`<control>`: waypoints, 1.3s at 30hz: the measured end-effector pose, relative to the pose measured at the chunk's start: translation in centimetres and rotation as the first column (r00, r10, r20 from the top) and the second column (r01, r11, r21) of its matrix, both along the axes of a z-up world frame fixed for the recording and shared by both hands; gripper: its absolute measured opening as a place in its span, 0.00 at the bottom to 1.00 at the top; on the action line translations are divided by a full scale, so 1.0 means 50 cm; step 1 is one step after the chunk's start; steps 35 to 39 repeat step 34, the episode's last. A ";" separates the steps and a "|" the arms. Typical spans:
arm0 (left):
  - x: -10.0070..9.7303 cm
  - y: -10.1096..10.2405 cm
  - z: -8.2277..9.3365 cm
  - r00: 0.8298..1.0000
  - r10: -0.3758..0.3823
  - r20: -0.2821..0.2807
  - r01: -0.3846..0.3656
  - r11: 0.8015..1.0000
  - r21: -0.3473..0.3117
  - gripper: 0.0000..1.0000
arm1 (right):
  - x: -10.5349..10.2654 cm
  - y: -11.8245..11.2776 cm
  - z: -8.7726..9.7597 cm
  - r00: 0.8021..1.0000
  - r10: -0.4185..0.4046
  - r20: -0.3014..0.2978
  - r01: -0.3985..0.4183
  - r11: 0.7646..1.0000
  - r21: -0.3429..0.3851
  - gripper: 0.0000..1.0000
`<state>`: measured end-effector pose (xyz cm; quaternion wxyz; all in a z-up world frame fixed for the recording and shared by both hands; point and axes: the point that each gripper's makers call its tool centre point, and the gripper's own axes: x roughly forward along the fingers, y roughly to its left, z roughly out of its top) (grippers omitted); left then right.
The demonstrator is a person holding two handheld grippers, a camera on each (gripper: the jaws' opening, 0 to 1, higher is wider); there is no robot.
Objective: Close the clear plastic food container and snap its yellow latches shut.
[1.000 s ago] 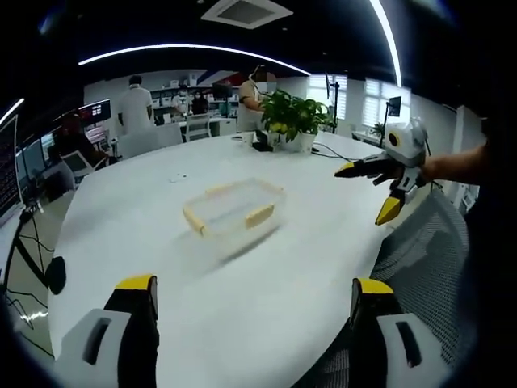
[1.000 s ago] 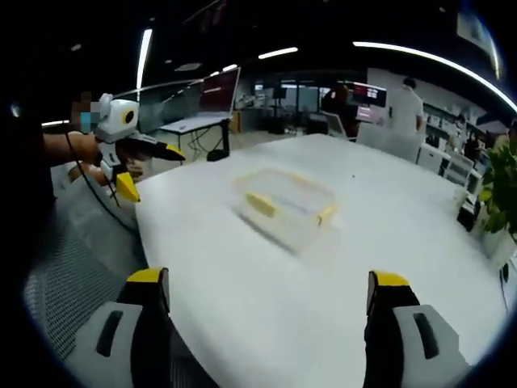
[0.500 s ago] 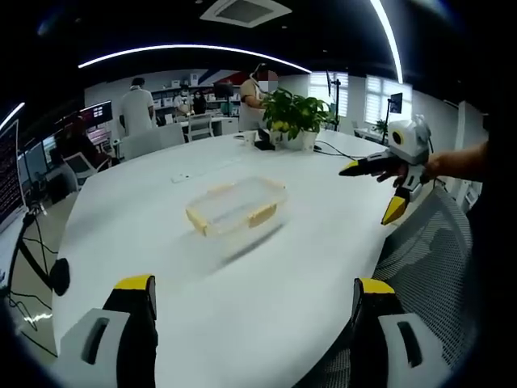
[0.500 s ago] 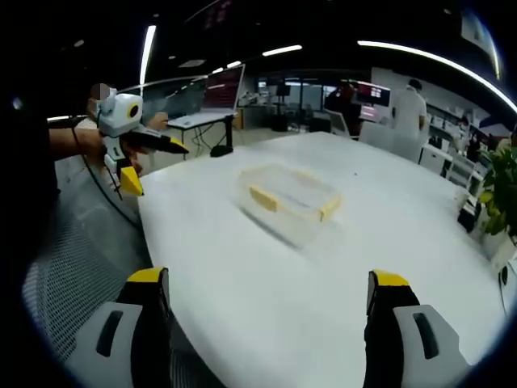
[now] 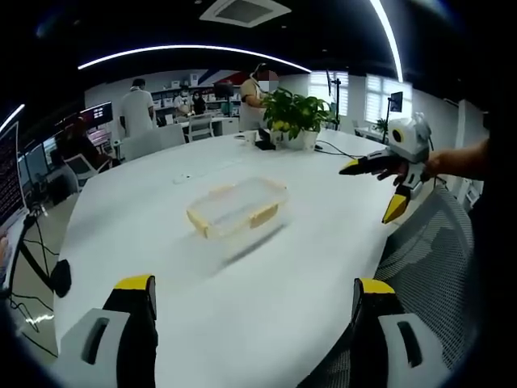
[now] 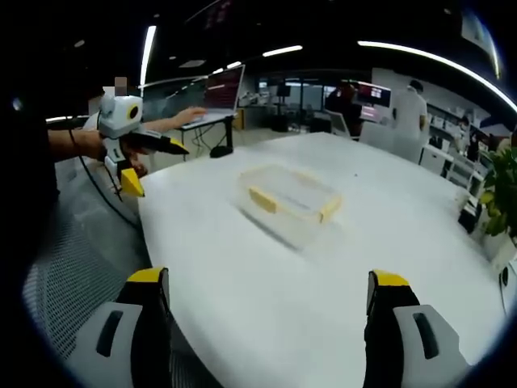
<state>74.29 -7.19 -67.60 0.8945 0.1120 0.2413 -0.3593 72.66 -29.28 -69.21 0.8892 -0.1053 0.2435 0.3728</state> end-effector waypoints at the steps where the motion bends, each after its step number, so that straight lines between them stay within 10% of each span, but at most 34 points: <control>1: 0.001 0.000 0.000 1.000 0.000 0.002 0.000 1.000 -0.001 0.99 | 0.000 0.000 0.000 1.000 0.000 0.000 0.000 1.000 0.000 0.99; 39: 0.003 -0.006 0.003 1.000 0.000 0.006 0.000 1.000 -0.013 0.98 | 0.003 0.004 0.008 1.000 -0.012 -0.011 0.012 1.000 0.028 0.99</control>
